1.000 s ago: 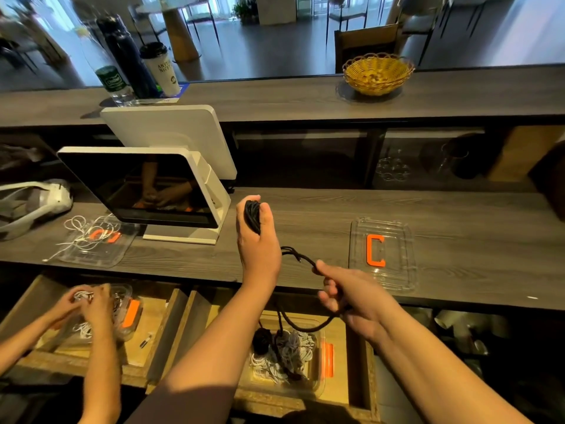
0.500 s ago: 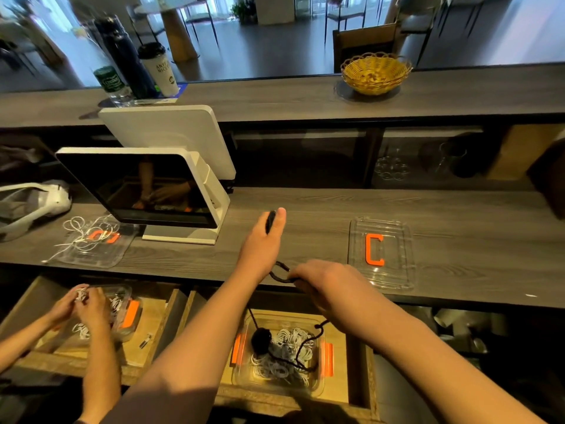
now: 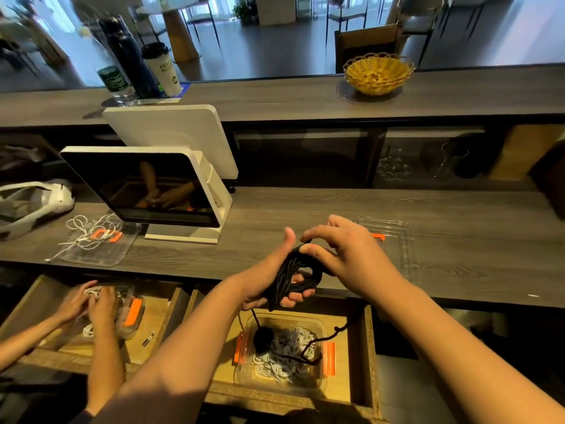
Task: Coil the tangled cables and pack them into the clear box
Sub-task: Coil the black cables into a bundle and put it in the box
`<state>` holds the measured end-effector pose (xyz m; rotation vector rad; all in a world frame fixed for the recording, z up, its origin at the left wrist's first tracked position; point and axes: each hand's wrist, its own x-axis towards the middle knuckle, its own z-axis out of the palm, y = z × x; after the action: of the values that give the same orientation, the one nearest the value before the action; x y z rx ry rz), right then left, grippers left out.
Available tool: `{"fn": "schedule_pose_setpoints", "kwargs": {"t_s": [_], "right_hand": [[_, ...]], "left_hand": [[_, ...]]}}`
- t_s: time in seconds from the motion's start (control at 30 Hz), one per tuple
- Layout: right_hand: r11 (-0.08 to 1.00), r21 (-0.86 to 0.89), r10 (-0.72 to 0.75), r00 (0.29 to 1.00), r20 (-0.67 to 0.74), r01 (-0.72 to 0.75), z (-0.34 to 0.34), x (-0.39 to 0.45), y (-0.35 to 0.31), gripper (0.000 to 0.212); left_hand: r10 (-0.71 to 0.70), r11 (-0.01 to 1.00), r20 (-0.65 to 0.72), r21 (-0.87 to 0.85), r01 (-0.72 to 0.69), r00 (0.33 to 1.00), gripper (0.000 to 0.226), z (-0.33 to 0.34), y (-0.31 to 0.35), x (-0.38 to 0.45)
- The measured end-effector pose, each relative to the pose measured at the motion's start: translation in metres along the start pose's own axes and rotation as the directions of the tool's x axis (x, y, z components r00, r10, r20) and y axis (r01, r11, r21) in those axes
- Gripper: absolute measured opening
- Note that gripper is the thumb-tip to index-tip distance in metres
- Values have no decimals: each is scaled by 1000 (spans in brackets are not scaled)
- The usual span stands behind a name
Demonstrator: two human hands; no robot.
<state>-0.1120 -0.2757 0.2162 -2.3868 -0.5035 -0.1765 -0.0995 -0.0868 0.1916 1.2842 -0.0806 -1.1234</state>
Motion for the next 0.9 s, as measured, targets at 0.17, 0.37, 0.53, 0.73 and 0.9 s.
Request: {"fn": "schedule_pose_setpoints", "kwargs": {"t_s": [0.17, 0.37, 0.53, 0.73, 0.9], "right_hand": [[996, 60, 63, 991, 121, -71, 0, 4, 1, 25], [982, 118, 128, 975, 180, -151, 3, 8, 10, 24], [939, 241, 219, 967, 131, -245, 10, 1, 10, 34], [913, 295, 266, 959, 99, -283, 23, -7, 2, 41], [944, 213, 237, 967, 96, -252, 30, -9, -7, 47]], "left_hand": [[28, 962, -45, 272, -14, 999, 68, -2, 2, -5], [64, 974, -152, 225, -29, 986, 63, 2, -11, -9], [169, 985, -192, 3, -172, 967, 47, 10, -15, -6], [241, 918, -333, -226, -325, 912, 49, 15, -17, 1], [224, 830, -470, -367, -420, 854, 55, 21, -15, 7]]}}
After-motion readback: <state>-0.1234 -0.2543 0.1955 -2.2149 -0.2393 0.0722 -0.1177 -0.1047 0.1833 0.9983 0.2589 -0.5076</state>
